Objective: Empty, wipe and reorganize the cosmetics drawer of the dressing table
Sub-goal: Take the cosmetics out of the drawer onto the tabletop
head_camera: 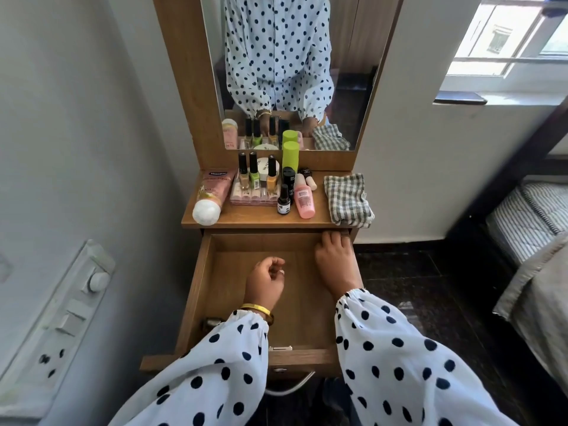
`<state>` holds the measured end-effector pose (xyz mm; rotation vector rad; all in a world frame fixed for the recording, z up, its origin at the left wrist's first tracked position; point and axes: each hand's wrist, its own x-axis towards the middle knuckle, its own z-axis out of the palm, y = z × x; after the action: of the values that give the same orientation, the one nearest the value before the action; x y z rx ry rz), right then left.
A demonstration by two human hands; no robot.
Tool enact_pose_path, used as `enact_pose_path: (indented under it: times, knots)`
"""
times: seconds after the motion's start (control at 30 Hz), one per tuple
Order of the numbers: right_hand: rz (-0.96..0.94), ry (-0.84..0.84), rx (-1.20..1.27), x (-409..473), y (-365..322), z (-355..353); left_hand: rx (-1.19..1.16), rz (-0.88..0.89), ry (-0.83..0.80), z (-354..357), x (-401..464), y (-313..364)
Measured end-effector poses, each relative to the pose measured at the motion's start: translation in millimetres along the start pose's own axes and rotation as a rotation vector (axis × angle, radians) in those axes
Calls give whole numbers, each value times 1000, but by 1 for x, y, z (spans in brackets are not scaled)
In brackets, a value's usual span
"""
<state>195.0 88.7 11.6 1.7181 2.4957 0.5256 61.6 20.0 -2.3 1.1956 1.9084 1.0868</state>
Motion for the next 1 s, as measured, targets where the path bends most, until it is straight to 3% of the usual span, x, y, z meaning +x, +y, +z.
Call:
enact_pose_path:
  times: [0.2,0.6,0.8,1.0]
  knots:
    - [-9,-70,-64,5,0,-4,6,9,-26,0,0,0]
    - [220,-204,2,8,-17,10,37,-2,-39,-2,-4,0]
    - [53,-195,-158,-1,-12,9,43,-4,-52,-2,-5,-1]
    - [-116,-176,-166,-1,-4,10,38,0,-67,-1,-5,0]
